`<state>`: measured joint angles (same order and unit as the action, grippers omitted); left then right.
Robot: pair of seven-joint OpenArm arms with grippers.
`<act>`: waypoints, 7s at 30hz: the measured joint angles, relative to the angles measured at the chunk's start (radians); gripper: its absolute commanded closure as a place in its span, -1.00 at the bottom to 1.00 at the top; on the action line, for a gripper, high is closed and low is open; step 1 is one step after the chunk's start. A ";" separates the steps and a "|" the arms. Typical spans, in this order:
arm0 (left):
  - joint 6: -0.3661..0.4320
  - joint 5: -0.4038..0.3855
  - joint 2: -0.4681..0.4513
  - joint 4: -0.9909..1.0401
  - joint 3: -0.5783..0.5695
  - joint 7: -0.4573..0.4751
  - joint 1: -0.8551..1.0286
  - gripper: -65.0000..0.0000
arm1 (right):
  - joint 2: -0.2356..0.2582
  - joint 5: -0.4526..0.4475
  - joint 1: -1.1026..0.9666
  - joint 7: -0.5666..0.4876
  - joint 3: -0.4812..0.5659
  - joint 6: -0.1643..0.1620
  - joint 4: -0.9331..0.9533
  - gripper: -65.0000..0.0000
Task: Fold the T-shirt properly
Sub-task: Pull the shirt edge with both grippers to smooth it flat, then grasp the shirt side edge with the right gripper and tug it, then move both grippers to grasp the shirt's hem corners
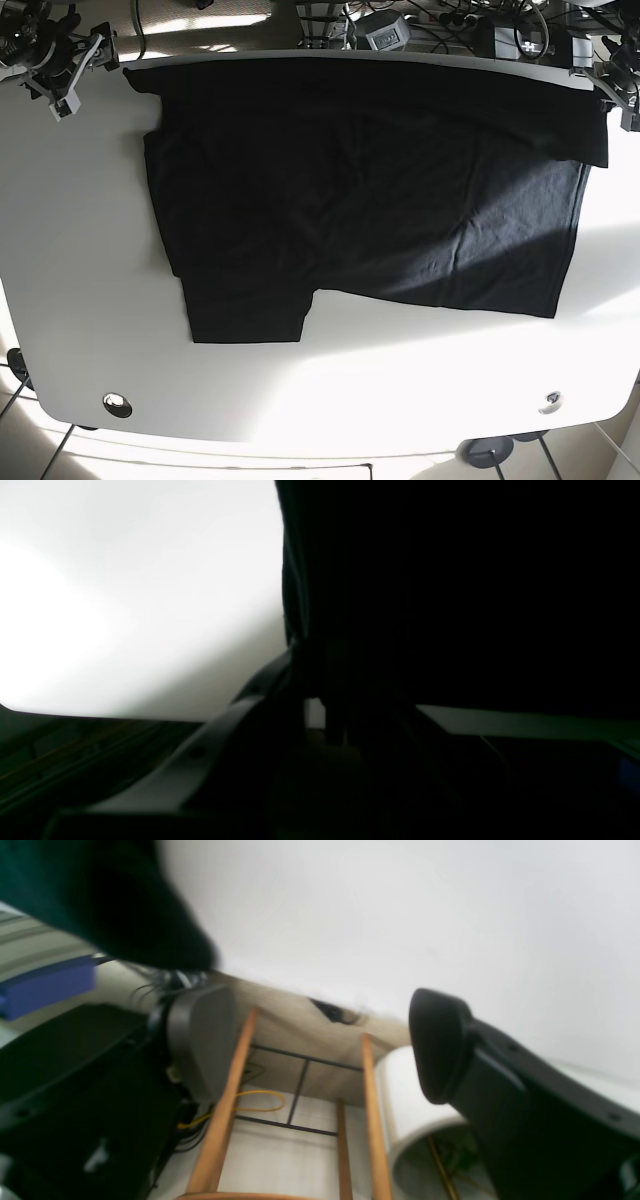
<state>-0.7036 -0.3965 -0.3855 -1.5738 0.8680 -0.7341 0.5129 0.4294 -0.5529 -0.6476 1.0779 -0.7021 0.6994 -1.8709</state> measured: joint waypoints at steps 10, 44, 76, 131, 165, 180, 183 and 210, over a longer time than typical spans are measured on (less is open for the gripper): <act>0.000 -0.010 -0.003 -0.062 -0.003 -0.024 -0.107 -0.07 | -0.177 -0.046 0.299 0.034 -0.062 -0.006 0.014 -0.59; 0.004 0.005 -0.001 -0.062 -0.076 -0.033 -0.244 0.18 | -0.165 0.418 0.696 -0.116 0.229 -0.002 0.431 0.93; 0.003 0.124 0.006 -0.058 -0.140 -0.036 -0.355 0.16 | -0.296 0.422 0.735 -0.148 0.275 -0.003 0.222 -0.57; 0.003 0.176 0.055 -0.057 -0.138 -0.036 -0.352 0.17 | -0.375 0.419 0.797 -0.161 0.291 -0.003 0.378 0.15; 0.003 0.176 0.056 -0.057 -0.136 -0.035 -0.352 0.18 | -0.382 0.340 0.764 -0.208 0.295 -0.003 0.482 0.08; 0.003 0.176 0.056 -0.057 -0.136 -0.036 -0.352 0.18 | -0.385 0.339 0.764 -0.202 0.296 -0.003 0.480 0.94; 0.003 0.176 0.056 -0.057 -0.136 -0.035 -0.352 0.18 | -0.388 0.340 0.756 -0.184 0.296 -0.003 0.420 0.95; 0.003 0.179 0.056 -0.057 -0.134 -0.035 -0.317 0.18 | -0.279 0.345 0.794 -0.276 0.288 -0.003 0.375 0.37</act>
<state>-0.7002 -0.2180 -0.3290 -1.6306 0.7338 -0.7696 0.1959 0.1501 -0.2081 0.1463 0.8021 -0.4137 0.6964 -1.4963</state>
